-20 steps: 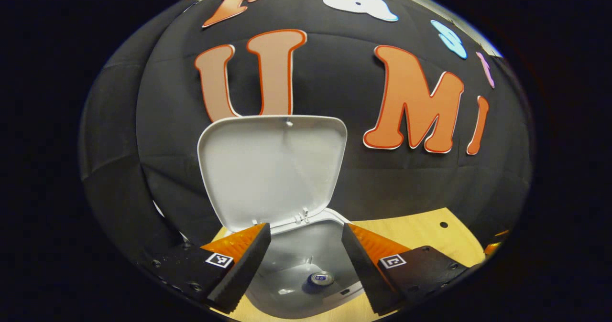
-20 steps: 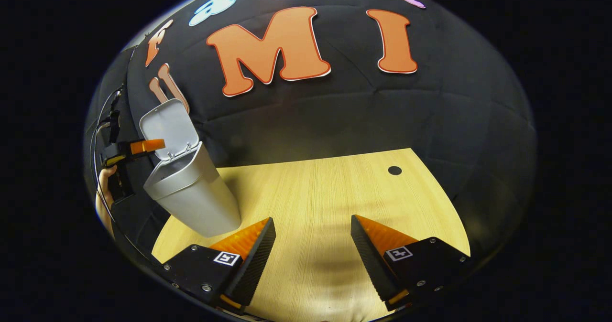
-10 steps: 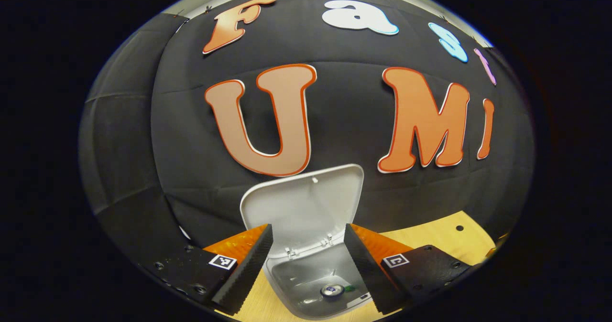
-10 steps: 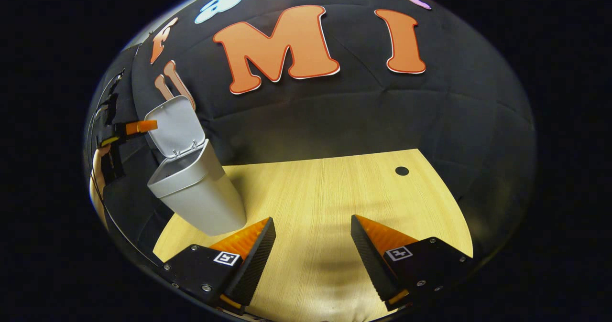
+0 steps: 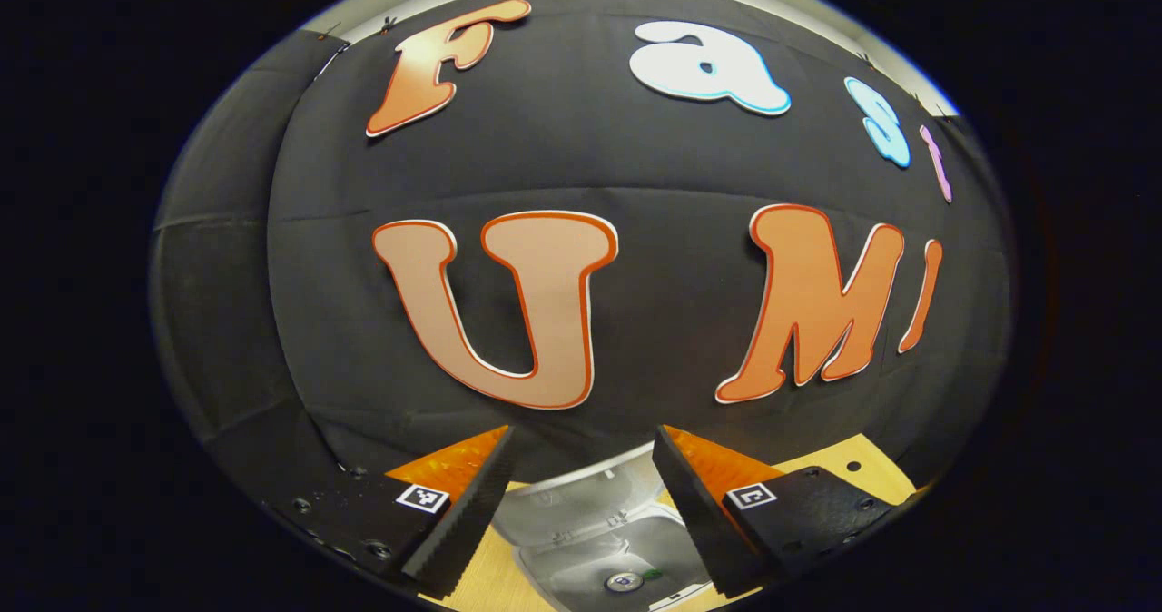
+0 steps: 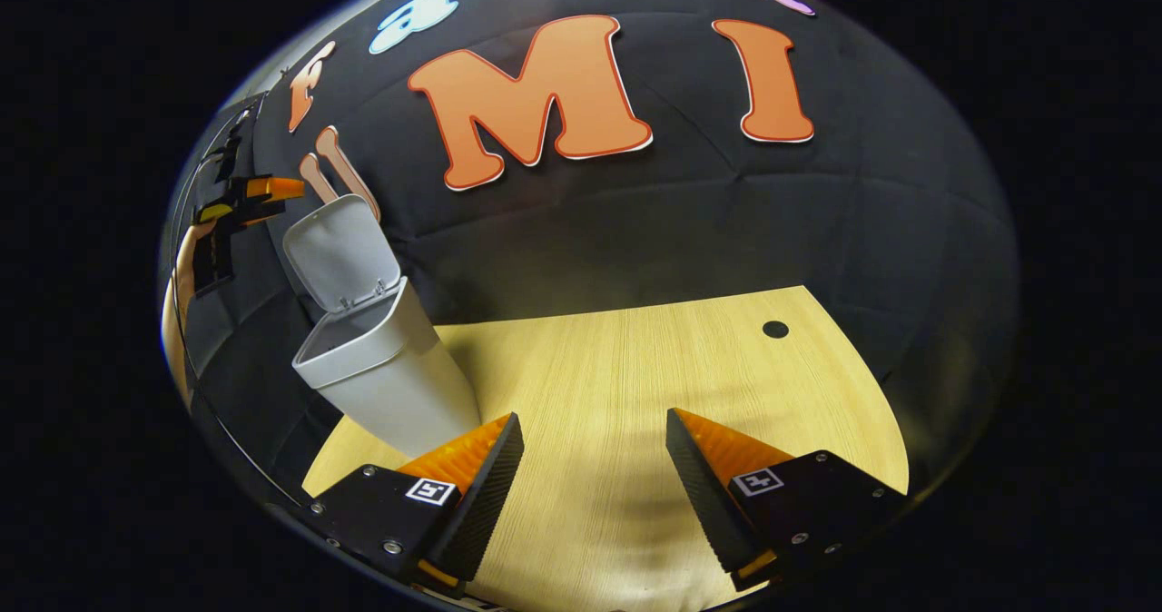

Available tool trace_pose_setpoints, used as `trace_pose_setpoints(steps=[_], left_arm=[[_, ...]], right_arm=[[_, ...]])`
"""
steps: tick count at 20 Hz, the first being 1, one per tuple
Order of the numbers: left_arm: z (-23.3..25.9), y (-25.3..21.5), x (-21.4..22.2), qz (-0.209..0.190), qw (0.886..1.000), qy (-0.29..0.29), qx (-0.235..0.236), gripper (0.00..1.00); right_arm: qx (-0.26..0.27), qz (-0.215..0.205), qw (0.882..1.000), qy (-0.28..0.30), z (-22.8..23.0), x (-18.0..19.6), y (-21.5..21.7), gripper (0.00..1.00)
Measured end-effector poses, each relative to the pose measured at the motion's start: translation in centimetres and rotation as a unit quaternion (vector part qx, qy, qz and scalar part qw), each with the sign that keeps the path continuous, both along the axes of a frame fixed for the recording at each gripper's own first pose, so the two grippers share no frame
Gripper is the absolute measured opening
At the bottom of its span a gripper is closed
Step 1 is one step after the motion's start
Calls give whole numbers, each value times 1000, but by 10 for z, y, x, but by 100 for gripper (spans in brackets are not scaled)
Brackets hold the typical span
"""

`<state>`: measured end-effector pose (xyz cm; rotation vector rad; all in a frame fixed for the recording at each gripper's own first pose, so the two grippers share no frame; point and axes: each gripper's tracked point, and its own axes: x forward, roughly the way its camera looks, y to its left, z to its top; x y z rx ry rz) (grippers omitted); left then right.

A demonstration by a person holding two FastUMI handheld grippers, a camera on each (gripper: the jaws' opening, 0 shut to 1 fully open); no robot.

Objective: Press the lid of the desktop garbage bin to open it, pick up the crumpled paper on the desktop and throw it into the bin, then pick up the pop can on the desktop and drop it into the bin, and finally close the garbage bin lid.

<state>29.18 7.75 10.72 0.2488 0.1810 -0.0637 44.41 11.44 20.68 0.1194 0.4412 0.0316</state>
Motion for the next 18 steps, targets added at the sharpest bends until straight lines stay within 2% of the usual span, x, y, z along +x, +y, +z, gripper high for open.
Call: trace_pose_setpoints(steps=[1, 5, 10, 14, 18], left_arm=[[6, 2, 6, 4, 1000, 3, 8, 95], [15, 3, 28, 4, 999, 19, 25, 95], [-8, 11, 55, 13, 998, 53, 32, 95], [-33, 16, 62, 17, 997, 78, -10, 95], [-45, 32, 57, 31, 995, 90, 3, 95]], right_arm=[[1, -2, 1000, -1, 0, -1, -1, 95], [0, -14, 1000, -3, 0, -5, -12, 95], [16, -26, 1000, 0, 0, -10, -17, 95], [19, -32, 999, 5, -4, -13, -21, 95], [24, -35, 999, 10, -5, -16, -24, 95]])
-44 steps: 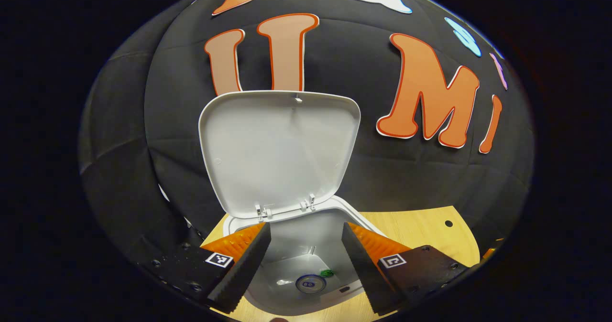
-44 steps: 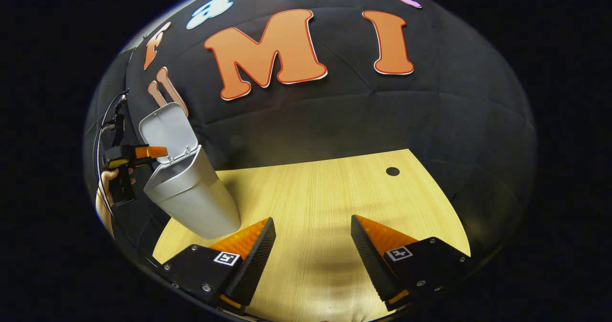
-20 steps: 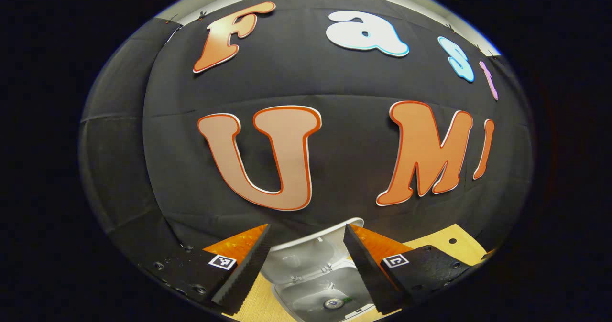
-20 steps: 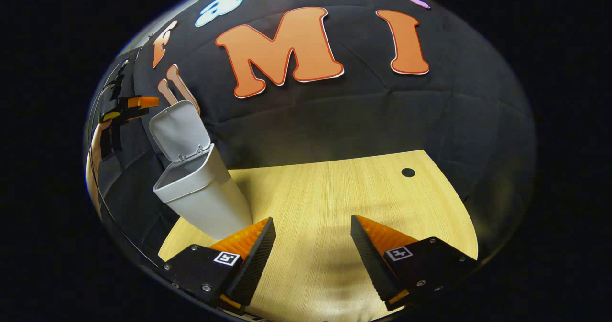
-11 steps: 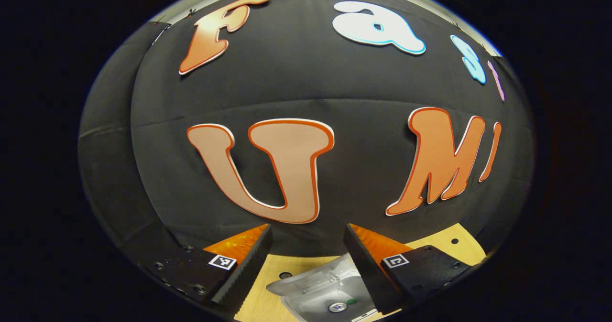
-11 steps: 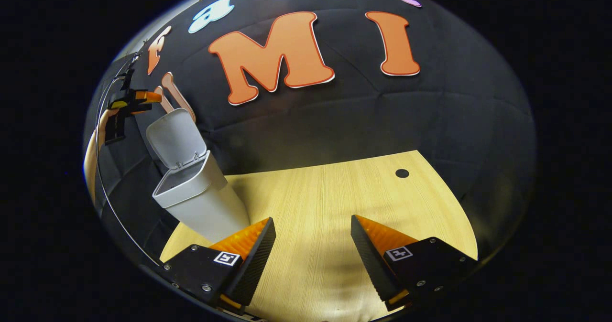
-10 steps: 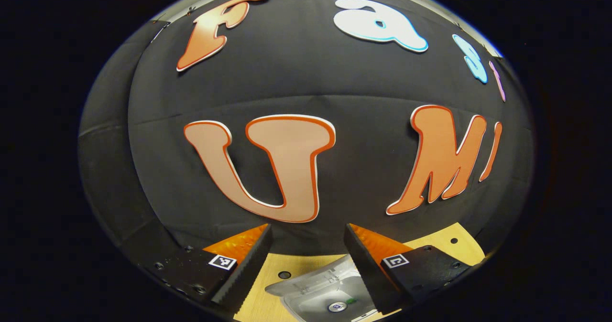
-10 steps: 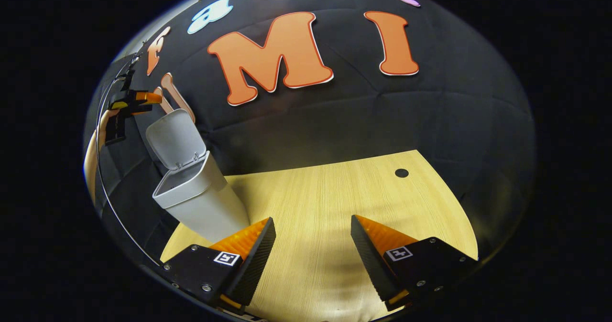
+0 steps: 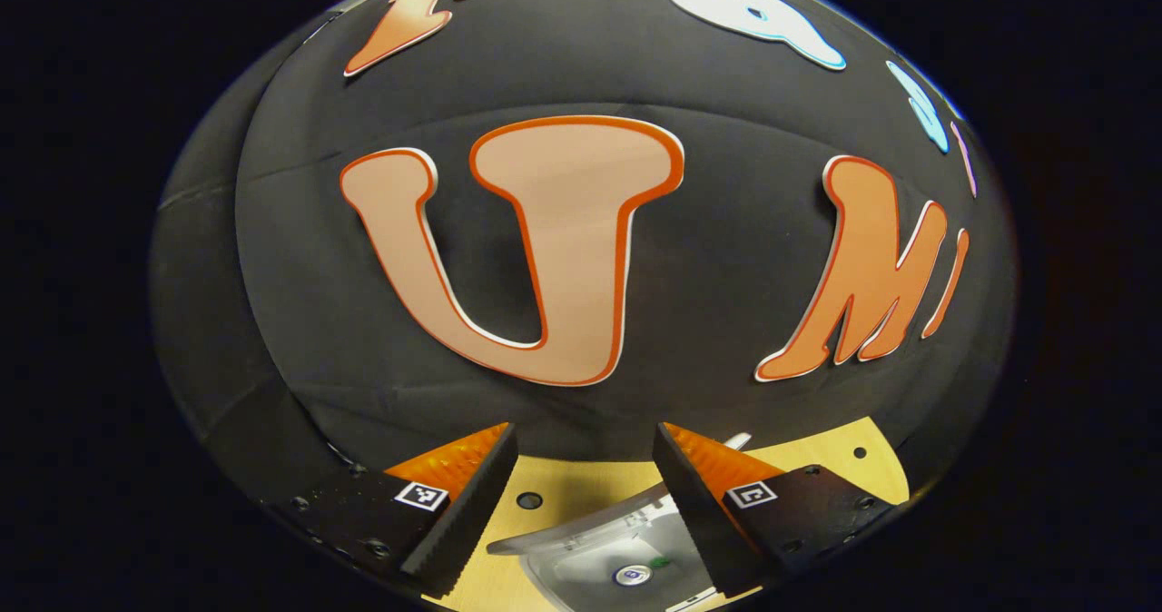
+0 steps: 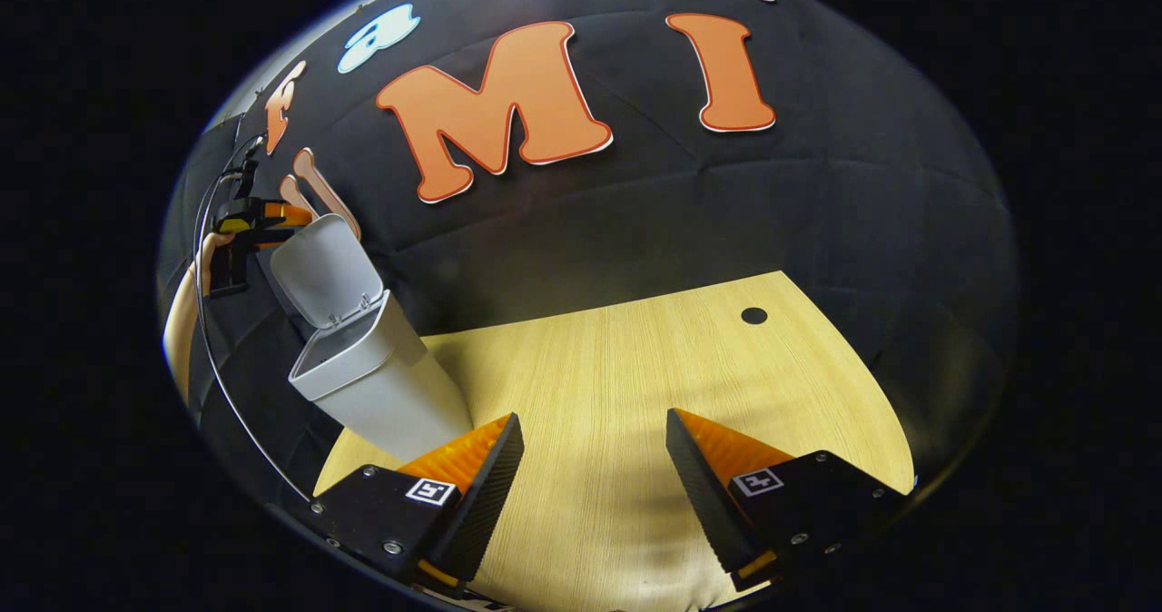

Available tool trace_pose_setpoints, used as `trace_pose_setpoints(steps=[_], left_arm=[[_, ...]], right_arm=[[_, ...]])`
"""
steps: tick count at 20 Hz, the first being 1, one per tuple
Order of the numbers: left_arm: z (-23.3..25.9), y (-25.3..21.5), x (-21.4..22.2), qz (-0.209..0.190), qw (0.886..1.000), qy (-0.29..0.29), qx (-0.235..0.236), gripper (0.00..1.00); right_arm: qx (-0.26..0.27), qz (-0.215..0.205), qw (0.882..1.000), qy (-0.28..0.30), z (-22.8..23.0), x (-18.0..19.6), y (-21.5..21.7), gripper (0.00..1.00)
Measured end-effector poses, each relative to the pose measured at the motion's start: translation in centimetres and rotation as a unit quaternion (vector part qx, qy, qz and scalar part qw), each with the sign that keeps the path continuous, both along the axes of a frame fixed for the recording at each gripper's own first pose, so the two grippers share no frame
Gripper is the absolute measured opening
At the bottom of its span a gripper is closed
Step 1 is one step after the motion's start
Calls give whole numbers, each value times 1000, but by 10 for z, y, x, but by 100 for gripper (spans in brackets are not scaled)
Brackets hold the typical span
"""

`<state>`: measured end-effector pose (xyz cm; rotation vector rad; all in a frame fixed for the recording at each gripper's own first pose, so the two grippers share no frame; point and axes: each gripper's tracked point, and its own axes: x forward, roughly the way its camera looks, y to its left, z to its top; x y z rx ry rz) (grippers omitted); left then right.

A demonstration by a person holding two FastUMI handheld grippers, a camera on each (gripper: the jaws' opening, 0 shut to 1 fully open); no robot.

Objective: Press the lid of the desktop garbage bin to open it, pick up the crumpled paper on the desktop and throw it into the bin, then pick up the pop can on the desktop and drop it into the bin, and finally close the garbage bin lid.

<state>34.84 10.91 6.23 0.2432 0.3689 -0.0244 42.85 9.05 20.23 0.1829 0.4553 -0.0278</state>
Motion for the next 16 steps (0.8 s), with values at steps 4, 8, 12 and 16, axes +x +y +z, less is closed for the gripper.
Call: trace_pose_setpoints(steps=[4, 8, 12, 16], left_arm=[[-7, -4, -17, -14, 999, 8, -33, 93], [-11, -7, -33, -20, 999, 6, -29, 94], [-34, -14, -49, -31, 999, 30, -27, 95], [-62, -29, -71, -51, 997, 44, -40, 95]], right_arm=[[10, 6, 1000, 6, -2, 2, 6, 95], [9, 17, 1000, 12, -4, 4, 13, 95], [11, 26, 1000, 12, -4, 2, 20, 95], [11, 30, 999, 13, -5, -3, 18, 95]])
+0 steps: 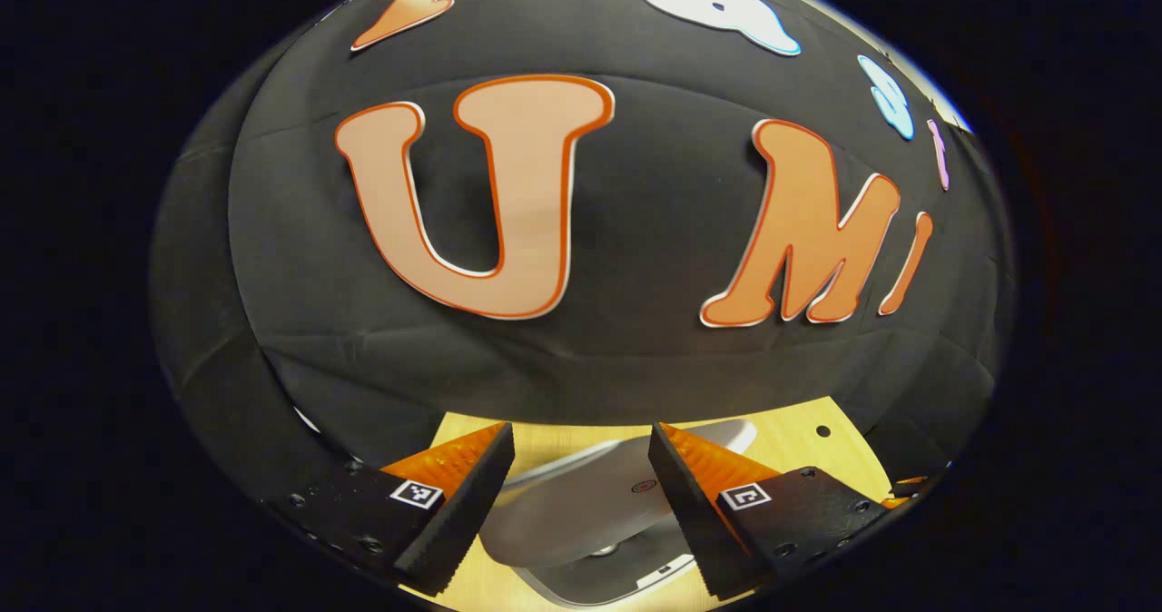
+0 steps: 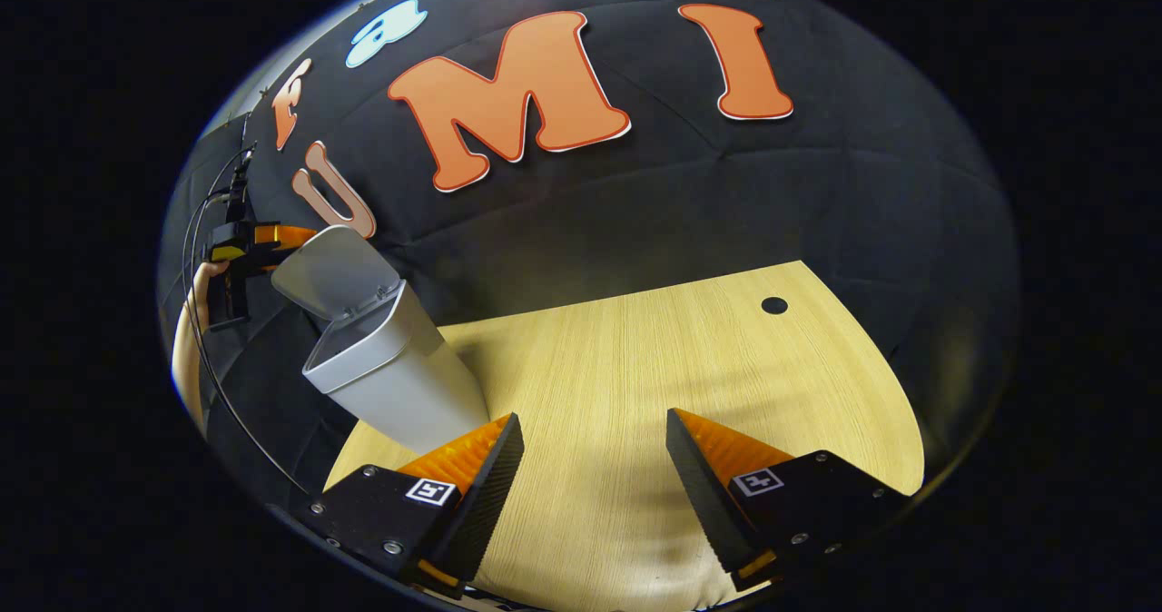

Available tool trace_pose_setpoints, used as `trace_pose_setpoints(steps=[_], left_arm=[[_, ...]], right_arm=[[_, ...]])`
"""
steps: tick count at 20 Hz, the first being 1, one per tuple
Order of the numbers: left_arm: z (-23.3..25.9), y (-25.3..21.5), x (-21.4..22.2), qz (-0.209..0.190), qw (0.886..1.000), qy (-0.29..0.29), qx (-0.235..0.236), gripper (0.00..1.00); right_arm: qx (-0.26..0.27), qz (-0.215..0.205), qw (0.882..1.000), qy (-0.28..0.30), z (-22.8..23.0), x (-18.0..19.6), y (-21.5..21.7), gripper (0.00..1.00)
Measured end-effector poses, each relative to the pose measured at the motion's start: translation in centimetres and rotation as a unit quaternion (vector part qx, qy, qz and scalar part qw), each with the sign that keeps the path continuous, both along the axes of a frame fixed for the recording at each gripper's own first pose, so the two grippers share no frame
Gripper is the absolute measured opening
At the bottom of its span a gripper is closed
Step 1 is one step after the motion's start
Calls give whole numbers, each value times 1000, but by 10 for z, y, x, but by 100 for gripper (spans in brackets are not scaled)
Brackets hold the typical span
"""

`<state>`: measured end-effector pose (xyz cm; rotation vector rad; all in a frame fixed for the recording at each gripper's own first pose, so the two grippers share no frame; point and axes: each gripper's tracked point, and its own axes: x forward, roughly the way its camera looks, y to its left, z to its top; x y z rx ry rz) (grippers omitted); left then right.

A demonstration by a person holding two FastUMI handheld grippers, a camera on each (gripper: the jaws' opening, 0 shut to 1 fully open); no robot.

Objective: Press the lid of the desktop garbage bin to open it, pick up the crumpled paper on the desktop and throw it into the bin, then pick up the pop can on the desktop and drop it into the bin, and finally close the garbage bin lid.

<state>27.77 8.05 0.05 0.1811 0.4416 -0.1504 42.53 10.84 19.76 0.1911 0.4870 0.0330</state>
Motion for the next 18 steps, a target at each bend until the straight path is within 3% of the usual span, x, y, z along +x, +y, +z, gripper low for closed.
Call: trace_pose_setpoints(steps=[5, 10, 15, 18], left_arm=[[-36, -16, -30, -23, 1000, 13, -14, 95], [-77, -16, -54, -26, 999, 26, 5, 95], [-105, -20, -71, -21, 999, 40, -19, 94], [-115, -13, -71, -5, 999, 36, 8, 95]], right_arm=[[-1, 5, 1000, -3, 1, -3, 0, 95], [-4, 10, 1000, -7, 3, -4, 1, 95], [-48, -19, 998, -40, 15, -2, -17, 94], [-69, -30, 996, -55, 24, -3, -27, 95]])
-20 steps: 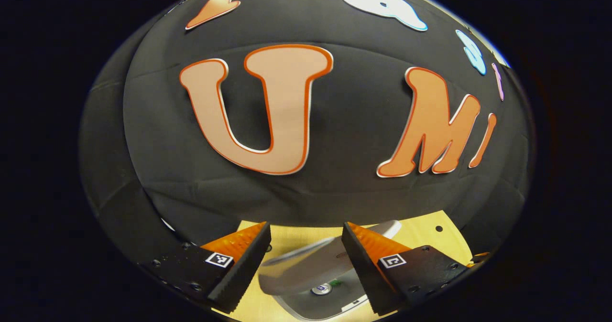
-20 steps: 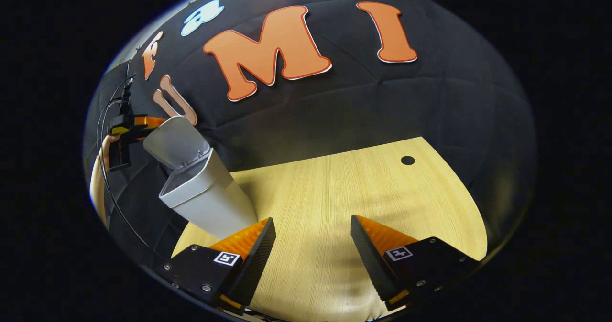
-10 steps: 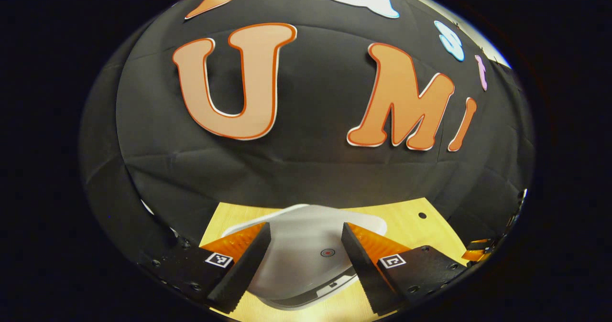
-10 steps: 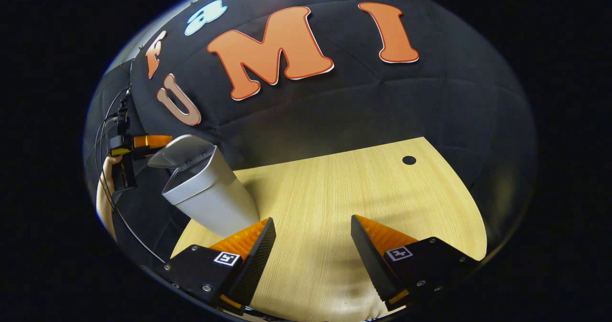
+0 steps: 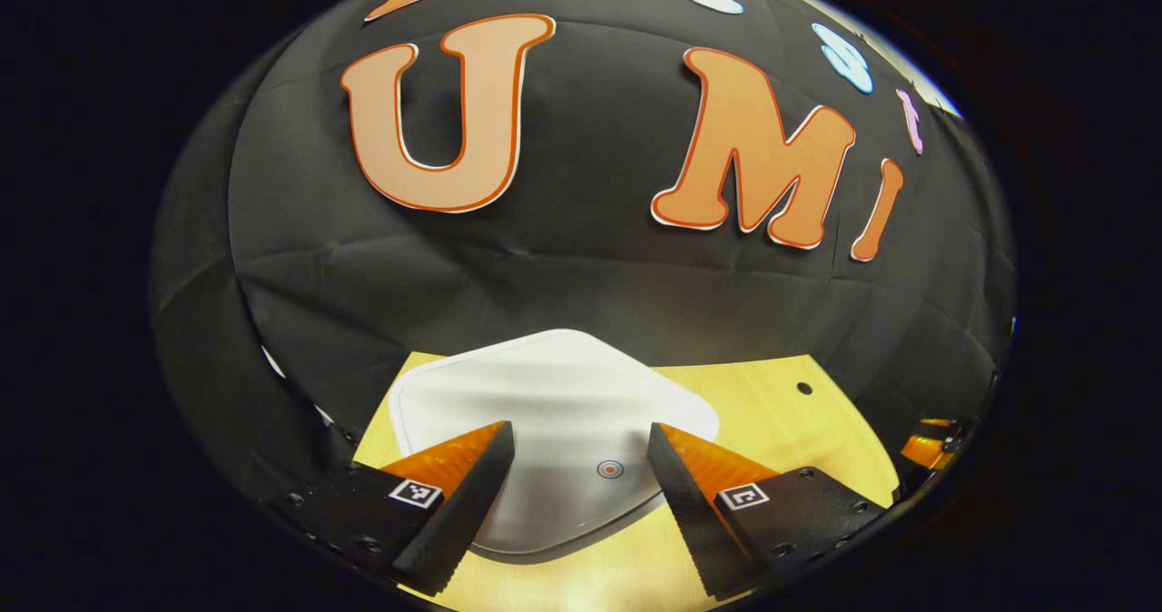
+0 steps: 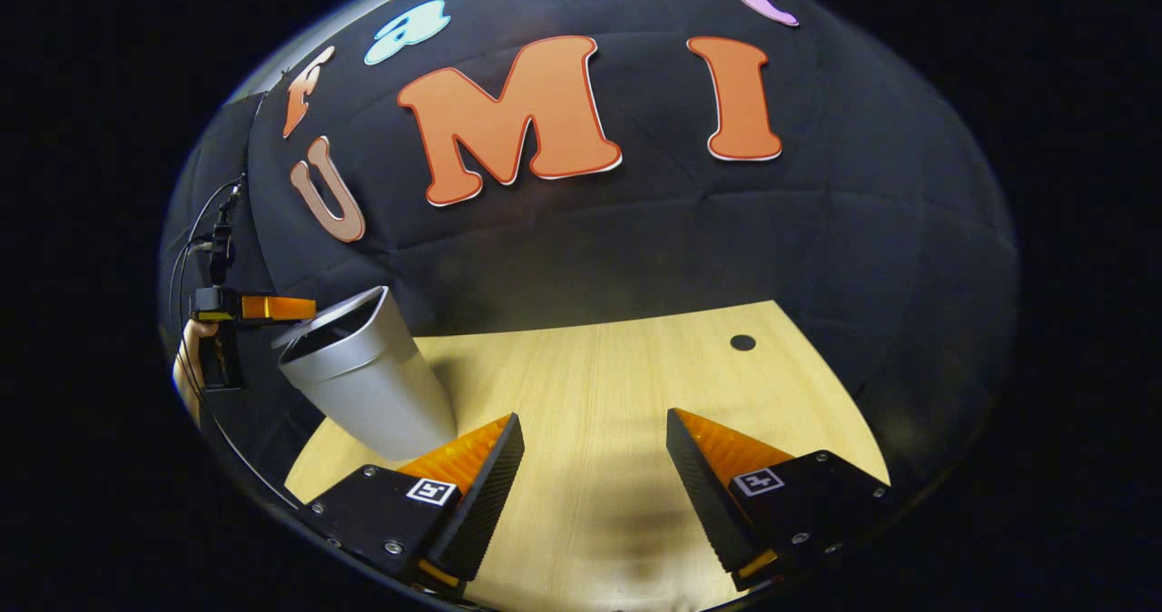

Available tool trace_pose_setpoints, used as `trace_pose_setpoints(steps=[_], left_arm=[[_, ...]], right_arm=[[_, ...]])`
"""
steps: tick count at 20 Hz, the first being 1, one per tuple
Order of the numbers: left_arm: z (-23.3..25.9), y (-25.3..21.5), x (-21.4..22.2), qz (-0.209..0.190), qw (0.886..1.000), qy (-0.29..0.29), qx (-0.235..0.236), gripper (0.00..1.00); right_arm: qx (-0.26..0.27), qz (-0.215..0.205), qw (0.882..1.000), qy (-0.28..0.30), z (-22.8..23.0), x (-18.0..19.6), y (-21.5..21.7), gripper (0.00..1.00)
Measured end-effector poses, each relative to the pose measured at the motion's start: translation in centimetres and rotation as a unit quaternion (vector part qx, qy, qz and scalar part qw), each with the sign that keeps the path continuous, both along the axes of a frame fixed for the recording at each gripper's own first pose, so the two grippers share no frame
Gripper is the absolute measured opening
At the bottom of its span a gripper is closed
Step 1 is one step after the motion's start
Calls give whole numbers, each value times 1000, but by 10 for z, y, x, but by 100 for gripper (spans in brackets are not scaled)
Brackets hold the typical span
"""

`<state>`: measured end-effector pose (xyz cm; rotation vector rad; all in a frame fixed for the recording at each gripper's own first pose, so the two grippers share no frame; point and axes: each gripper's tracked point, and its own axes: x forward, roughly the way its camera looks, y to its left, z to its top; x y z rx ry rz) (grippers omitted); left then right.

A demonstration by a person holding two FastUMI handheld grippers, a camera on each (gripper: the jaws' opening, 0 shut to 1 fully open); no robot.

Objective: Press the lid of the desktop garbage bin to open it, pick up the crumpled paper on the desktop and throw it into the bin, then pick up the pop can on the desktop and drop it into the bin, and finally close the garbage bin lid.

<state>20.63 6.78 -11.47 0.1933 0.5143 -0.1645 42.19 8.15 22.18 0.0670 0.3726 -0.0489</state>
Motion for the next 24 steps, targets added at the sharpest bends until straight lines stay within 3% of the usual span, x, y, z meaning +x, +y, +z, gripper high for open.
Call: trace_pose_setpoints(steps=[4, 7, 10, 19, 21, 24], left_arm=[[-21, 5, -11, 4, 999, 26, 38, 95], [-25, 7, -15, 15, 999, 28, 34, 95], [-25, 24, -10, 32, 998, -16, 52, 98], [-14, 22, -7, 24, 998, -30, 43, 95], [-1, 17, -6, 24, 997, -46, 59, 95], [33, -11, -16, 9, 996, -88, 35, 94]], right_arm=[[6, -5, 1000, -2, 3, 0, -3, 95], [5, -8, 1000, -2, 2, 0, -4, 95], [2, -12, 1000, -3, 1, 2, -6, 95], [-3, -10, 1000, -8, 8, 8, -1, 95], [-4, -13, 1000, -15, 13, 8, -1, 95], [-3, -20, 999, -29, 25, 9, -4, 95]])
